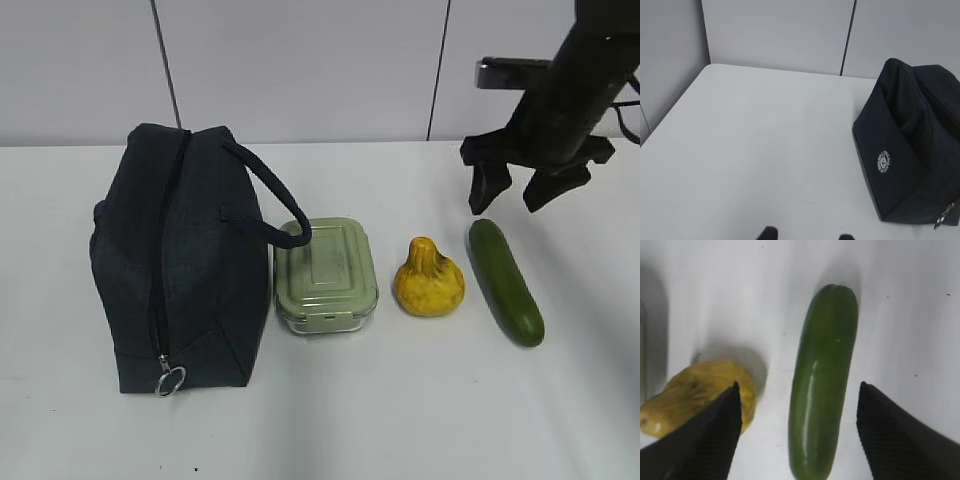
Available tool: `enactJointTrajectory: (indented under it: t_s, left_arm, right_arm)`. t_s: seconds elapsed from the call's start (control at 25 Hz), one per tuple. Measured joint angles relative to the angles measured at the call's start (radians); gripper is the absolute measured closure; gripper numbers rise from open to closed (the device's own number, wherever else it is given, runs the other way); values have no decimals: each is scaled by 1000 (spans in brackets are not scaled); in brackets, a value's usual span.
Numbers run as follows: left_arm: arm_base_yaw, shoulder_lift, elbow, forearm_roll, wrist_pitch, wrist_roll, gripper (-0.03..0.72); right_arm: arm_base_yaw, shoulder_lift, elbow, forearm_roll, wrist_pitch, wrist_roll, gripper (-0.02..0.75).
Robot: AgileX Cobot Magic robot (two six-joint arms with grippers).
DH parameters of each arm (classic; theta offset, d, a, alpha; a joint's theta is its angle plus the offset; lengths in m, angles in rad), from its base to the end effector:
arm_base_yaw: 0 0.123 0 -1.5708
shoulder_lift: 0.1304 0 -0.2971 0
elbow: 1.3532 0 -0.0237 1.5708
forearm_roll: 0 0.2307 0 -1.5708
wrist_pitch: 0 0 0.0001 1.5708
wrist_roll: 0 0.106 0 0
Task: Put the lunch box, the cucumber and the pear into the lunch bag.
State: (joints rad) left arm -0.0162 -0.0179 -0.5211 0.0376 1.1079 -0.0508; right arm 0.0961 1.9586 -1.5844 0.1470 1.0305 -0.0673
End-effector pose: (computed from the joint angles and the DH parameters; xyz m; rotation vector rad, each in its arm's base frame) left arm -0.0283 0.0040 0.2616 -0.0392 2.0515 0.0033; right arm 0.3987 0.0518 0.2368 -0.1495 2.8801 0.2012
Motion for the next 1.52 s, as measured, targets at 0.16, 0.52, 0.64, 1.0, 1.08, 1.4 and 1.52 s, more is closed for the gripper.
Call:
enactJointTrajectory:
  t_s: [0.16, 0.52, 0.64, 1.0, 1.08, 1.4, 1.52]
  left_arm:
    - [0, 0, 0, 0, 0, 0, 452]
    - [0, 0, 0, 0, 0, 0, 452]
    - [0, 0, 0, 0, 0, 0, 452]
    - [0, 0, 0, 0, 0, 0, 452]
    - [0, 0, 0, 0, 0, 0, 452]
    - [0, 0, 0, 0, 0, 0, 452]
    - [0, 0, 0, 0, 0, 0, 452]
  right_arm:
    - [17, 122, -105, -84, 79, 55, 182]
    - [17, 248, -142, -101, 100, 67, 182]
    - [17, 264, -142, -108, 100, 67, 182]
    - [17, 299, -147, -114, 84, 67, 219]
    - [17, 309, -147, -114, 84, 67, 247]
    - [17, 309, -148, -114, 90, 67, 341]
    - [17, 309, -148, -116, 109, 48, 349]
